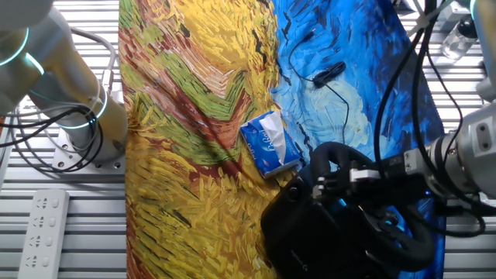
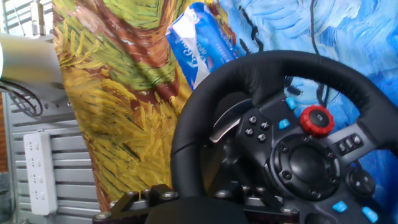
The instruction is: Rotate the steering wheel 90 degrees clockwise
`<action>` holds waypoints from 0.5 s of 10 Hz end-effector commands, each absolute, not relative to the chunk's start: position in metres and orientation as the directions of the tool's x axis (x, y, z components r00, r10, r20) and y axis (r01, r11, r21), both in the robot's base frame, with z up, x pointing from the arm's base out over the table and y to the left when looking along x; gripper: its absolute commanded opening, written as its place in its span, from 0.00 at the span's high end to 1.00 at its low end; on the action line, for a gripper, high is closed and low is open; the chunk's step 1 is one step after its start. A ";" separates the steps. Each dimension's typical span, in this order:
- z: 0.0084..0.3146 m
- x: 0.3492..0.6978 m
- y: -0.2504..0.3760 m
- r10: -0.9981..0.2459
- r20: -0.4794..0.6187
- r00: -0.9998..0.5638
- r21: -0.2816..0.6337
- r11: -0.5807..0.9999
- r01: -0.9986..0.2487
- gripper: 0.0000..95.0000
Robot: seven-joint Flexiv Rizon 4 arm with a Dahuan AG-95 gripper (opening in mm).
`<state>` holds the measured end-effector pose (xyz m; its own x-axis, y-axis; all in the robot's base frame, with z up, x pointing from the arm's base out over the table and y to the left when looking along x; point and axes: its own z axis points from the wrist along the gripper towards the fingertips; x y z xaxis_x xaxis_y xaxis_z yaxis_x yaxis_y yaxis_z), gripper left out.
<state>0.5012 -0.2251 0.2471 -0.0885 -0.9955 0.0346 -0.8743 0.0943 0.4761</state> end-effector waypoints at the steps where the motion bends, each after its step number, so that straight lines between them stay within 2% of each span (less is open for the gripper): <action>1: 0.255 0.494 -0.232 -0.997 0.020 -0.070 0.480 0.072 -0.874 0.40; 5: 0.259 0.491 -0.237 -0.998 0.013 -0.060 0.449 0.060 -0.892 0.40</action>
<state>0.4912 -0.2377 0.2591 -0.0590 -0.9982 0.0104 -0.8944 0.0575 0.4437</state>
